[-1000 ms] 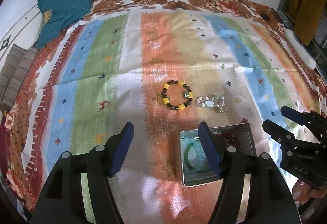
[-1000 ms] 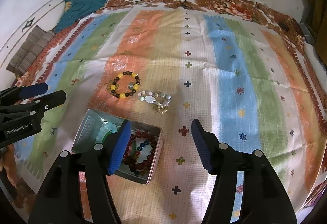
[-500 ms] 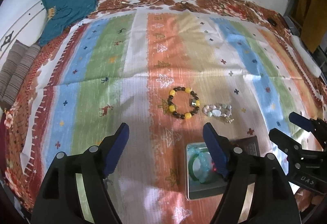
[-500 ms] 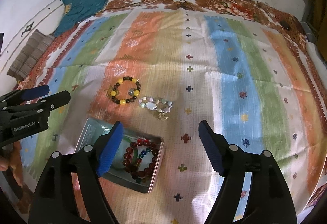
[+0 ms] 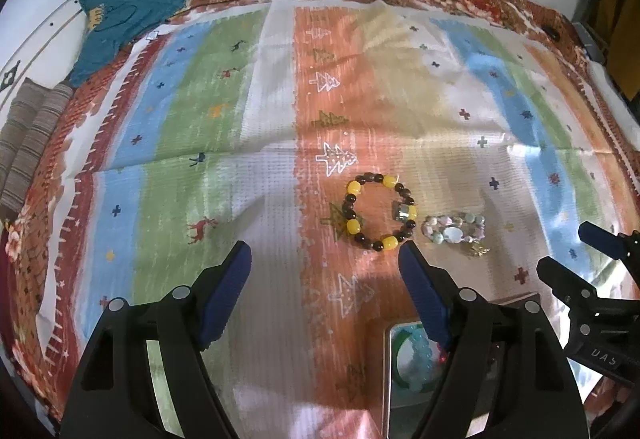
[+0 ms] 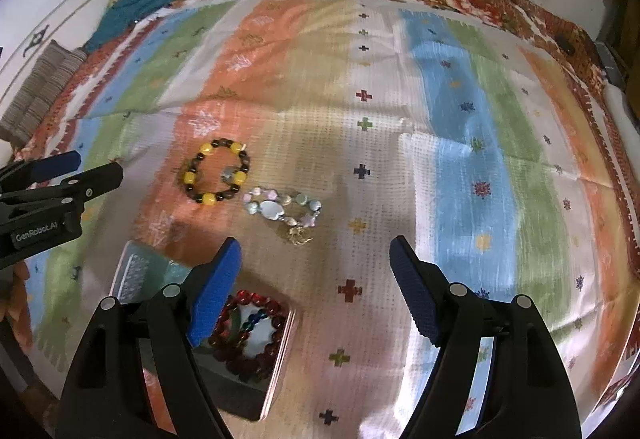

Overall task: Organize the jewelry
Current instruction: 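Open both tools over the tin and withdraw toward the yellow-black bracelet, then move left tool onto yellow-black bracelet while right tool approaches white bead bracelet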

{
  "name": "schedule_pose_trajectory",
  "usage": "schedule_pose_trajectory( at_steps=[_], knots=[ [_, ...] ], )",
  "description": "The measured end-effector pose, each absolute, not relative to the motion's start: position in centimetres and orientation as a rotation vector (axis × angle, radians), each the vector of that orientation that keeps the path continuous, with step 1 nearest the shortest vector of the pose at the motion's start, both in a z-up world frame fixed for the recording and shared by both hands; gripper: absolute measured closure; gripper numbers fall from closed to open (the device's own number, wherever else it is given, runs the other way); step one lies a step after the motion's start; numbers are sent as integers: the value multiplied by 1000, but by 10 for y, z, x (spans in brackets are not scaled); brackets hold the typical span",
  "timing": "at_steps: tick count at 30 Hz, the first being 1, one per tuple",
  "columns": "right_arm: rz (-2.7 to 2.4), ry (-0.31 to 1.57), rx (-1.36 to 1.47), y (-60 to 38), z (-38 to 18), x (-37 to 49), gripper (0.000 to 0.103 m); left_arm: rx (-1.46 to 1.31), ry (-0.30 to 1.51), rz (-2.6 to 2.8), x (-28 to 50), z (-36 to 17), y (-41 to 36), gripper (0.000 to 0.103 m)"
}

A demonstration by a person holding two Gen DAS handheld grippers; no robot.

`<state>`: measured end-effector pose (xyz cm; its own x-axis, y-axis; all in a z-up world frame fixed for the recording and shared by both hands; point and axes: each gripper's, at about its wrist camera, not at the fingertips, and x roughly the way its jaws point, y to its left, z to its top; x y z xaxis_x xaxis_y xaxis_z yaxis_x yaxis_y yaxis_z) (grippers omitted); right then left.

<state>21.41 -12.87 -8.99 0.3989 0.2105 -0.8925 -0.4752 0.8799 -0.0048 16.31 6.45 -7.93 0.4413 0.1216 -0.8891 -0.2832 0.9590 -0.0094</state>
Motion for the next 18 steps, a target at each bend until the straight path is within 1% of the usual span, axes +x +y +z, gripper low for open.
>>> schedule_pose_trajectory(
  at_steps=[18],
  knots=[
    [421,1127,-292,-119,-120,243,27,-133,1140,247,192,-109,71,27]
  ],
)
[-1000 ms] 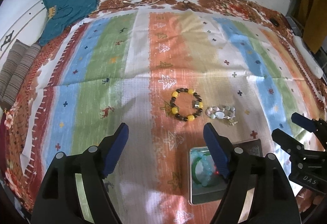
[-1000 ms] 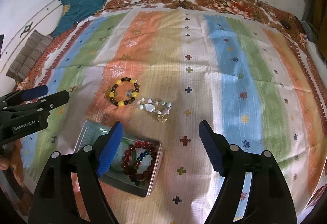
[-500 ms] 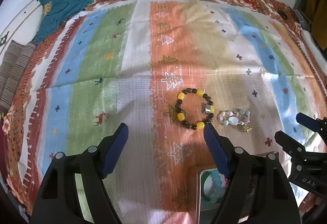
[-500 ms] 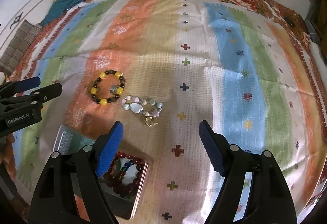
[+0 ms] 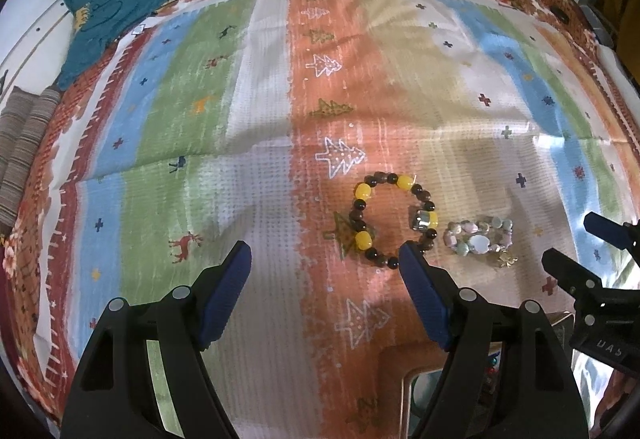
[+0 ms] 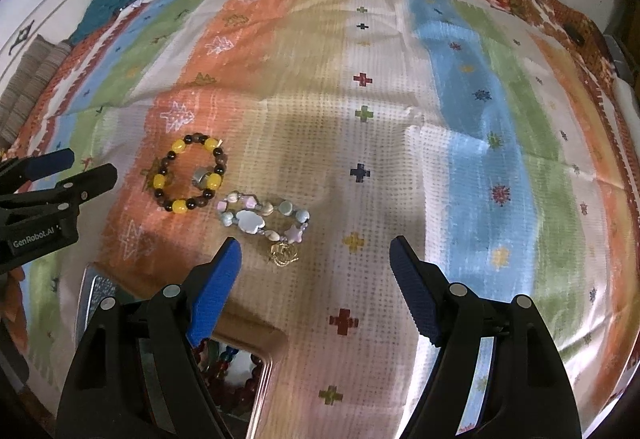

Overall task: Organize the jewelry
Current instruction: 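Move left tool onto yellow-black bracelet while right tool approaches white bead bracelet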

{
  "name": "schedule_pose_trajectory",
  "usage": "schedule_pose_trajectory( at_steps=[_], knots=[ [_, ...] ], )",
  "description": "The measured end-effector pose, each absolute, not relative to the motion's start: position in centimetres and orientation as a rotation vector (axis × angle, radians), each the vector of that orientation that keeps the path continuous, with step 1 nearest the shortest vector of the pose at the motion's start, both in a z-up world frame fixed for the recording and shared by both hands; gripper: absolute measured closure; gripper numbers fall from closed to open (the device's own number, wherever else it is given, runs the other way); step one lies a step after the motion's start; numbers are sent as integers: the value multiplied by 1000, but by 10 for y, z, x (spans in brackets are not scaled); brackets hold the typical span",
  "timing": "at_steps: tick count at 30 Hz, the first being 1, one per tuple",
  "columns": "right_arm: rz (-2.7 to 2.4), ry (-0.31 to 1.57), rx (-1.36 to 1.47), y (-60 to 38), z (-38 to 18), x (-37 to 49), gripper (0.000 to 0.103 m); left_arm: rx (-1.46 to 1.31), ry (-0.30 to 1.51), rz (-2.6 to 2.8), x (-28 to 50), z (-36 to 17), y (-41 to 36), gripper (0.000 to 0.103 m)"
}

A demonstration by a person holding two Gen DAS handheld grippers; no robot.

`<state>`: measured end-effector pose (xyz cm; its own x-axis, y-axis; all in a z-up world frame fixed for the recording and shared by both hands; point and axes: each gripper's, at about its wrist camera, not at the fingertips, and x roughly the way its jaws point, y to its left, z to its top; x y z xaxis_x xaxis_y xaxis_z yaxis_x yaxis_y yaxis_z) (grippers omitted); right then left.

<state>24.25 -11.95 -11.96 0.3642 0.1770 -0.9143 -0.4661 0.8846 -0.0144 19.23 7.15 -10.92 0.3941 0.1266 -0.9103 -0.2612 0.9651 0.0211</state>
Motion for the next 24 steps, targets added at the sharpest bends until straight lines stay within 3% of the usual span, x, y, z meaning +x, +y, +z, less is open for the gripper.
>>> schedule_pose_trajectory(
  at_steps=[24],
  knots=[
    [387,1170,-353,-111,-150,264,26,-95,1182,227,223,-133,70,28]
  ],
)
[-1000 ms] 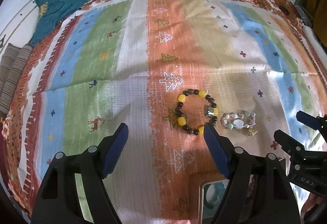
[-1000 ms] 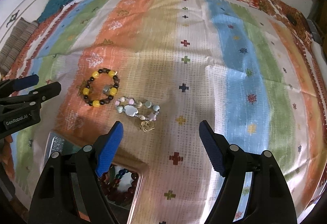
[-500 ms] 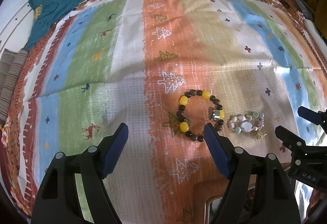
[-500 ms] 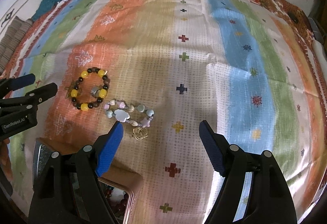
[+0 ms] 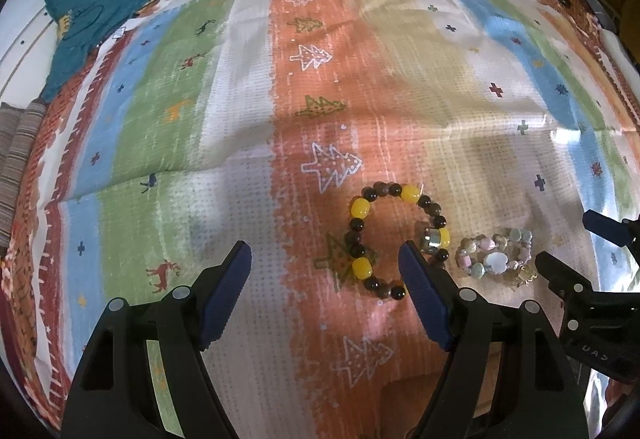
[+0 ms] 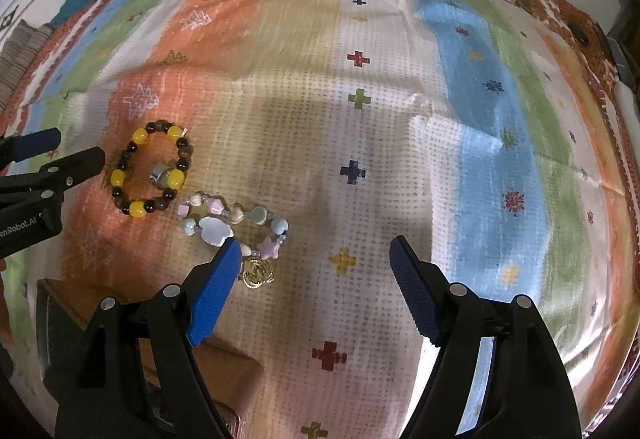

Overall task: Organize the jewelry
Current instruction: 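Move left tool onto yellow-black bracelet while right tool approaches white bead bracelet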

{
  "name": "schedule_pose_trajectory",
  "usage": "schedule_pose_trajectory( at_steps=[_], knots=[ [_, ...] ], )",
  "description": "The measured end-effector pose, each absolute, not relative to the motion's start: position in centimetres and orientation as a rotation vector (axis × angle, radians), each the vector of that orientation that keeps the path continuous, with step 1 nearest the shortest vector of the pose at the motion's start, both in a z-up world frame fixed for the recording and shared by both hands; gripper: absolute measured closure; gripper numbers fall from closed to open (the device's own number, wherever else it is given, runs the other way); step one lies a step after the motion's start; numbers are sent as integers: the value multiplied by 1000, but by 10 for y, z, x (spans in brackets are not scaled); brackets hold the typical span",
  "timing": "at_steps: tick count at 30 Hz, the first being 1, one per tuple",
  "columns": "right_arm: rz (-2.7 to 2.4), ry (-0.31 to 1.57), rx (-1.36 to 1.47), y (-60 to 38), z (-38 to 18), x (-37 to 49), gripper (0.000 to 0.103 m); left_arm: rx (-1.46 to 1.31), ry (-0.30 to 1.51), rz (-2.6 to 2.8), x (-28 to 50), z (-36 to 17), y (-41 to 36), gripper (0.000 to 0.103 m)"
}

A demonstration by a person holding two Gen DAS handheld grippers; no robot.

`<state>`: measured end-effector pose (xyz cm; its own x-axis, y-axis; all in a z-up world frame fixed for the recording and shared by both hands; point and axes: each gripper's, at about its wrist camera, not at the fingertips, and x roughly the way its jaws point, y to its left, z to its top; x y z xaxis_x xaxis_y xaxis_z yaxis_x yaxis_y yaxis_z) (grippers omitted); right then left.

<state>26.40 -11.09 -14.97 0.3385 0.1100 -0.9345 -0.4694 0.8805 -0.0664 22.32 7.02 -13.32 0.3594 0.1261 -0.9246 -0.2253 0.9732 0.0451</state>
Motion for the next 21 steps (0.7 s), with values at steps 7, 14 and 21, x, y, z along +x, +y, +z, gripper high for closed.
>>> schedule_pose_trajectory(
  at_steps=[7,14,21],
  knots=[
    [393,1190,-377,-104,-157,269,27,-89,1203,225,230,-142,73,28],
    [371,1202,-397,-101,-166,276,27,-81,1228,233,236,-155,78,28],
    [360,1200,-404,-98,-173,285,27,-69,1249,220,244,-164,74,29]
  ],
)
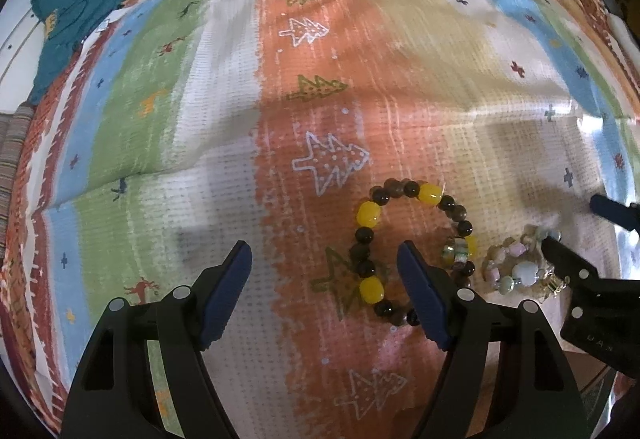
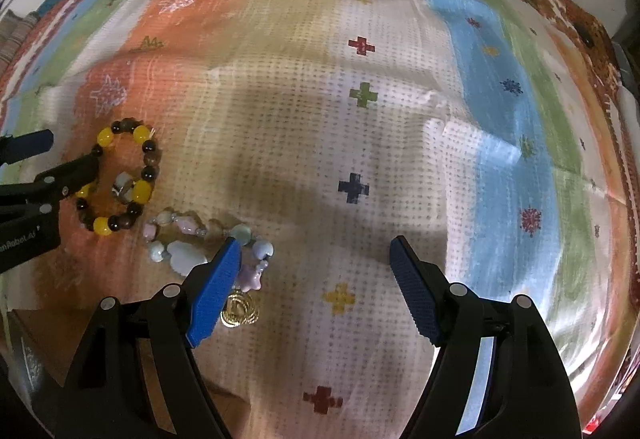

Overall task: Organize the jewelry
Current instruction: 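Move left tool onto yellow-black bracelet while right tool approaches white bead bracelet, then grasp yellow-black bracelet with left tool while right tool grasps white bead bracelet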

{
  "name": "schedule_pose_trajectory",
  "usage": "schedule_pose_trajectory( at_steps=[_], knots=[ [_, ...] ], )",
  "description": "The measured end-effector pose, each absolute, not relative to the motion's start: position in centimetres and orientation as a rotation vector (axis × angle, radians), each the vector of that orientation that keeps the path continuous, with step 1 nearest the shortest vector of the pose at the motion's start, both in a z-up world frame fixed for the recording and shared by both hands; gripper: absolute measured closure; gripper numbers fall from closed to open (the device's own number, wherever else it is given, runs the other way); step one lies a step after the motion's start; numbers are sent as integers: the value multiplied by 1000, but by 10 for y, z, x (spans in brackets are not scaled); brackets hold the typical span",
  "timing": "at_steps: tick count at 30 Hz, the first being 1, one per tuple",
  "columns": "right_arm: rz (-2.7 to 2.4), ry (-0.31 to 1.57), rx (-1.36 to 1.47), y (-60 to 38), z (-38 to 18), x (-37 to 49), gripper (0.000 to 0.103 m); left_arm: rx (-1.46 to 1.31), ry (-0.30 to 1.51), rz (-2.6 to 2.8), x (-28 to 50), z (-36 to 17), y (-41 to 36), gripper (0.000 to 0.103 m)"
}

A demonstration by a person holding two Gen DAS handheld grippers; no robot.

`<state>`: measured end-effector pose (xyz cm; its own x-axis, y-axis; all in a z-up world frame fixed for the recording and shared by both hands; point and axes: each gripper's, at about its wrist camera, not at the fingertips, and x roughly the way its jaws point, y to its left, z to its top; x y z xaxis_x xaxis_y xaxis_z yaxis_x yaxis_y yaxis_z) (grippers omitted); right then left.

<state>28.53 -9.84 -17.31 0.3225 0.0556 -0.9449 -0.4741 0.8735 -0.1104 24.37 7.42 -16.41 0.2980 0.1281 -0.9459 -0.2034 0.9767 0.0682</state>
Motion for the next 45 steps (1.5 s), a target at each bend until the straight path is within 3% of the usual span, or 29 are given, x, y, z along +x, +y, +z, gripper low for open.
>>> schedule_pose_trajectory(
  at_steps=[5,8,10,12,16,17,45],
  knots=[
    [369,1194,-402,-99,-174,287,27,-66,1258,234,245,-173,80,38],
    [363,1190,-399,-101,-173,290,47,-65,1249,240,244,-173,83,58],
    [365,1195,-383,-103,-172,291,62,-70,1250,251,243,-172,83,81],
    [370,1196,-368,-105,-171,292,73,-58,1252,254,243,-172,82,91],
    [380,1198,-345,-107,-170,293,91,-58,1250,254,241,-170,81,92],
    [383,1195,-336,-108,-170,294,92,-64,1248,253,242,-170,82,93],
    [464,1064,-330,-95,-115,272,92,-89,1126,151,235,-107,58,94]
  ],
)
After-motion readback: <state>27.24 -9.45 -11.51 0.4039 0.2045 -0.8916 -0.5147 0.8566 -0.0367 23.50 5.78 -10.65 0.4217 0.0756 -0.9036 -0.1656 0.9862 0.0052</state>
